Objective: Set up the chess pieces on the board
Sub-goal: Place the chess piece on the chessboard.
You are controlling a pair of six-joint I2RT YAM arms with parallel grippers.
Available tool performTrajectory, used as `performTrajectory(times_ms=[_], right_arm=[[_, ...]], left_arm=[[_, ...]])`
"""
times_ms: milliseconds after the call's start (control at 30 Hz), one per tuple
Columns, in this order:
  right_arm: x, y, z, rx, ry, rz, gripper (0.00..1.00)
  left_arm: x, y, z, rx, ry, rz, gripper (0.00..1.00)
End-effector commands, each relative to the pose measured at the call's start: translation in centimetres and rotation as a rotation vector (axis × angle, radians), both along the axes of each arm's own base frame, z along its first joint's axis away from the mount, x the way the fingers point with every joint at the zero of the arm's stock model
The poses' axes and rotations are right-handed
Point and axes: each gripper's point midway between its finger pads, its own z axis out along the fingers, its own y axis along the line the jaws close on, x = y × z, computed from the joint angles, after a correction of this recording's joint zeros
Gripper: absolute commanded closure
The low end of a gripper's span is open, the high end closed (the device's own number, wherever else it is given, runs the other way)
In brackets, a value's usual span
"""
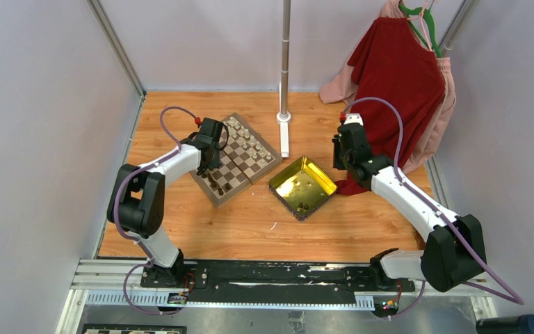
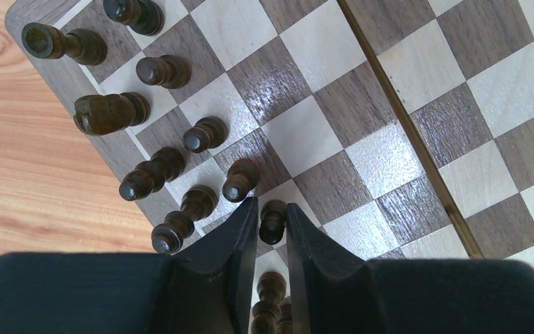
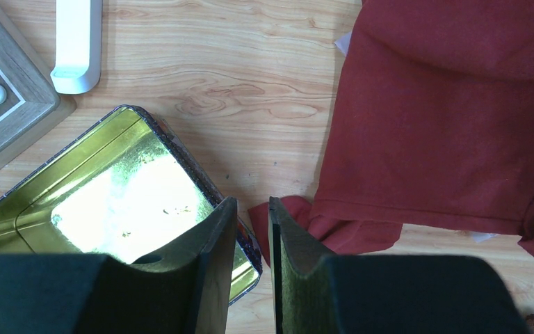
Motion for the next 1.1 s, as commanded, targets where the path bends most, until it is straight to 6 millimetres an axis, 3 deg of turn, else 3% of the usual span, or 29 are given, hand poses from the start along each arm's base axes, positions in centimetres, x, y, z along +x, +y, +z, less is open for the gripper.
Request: performTrajectory(times_ms=[0,1067], right_arm=[[0.3,-0.2,0.7,0.024,-0.007,-0.026,0.72],[-0.4,-0.3,0.7,0.034,-0.011,-0.028,0.72]], left_arm=[[0.2,0.7,-0.1,0.019,0.004,0.011,0.73],[0.8,0.5,2.4,0.007,-0.041,0.012,0.69]])
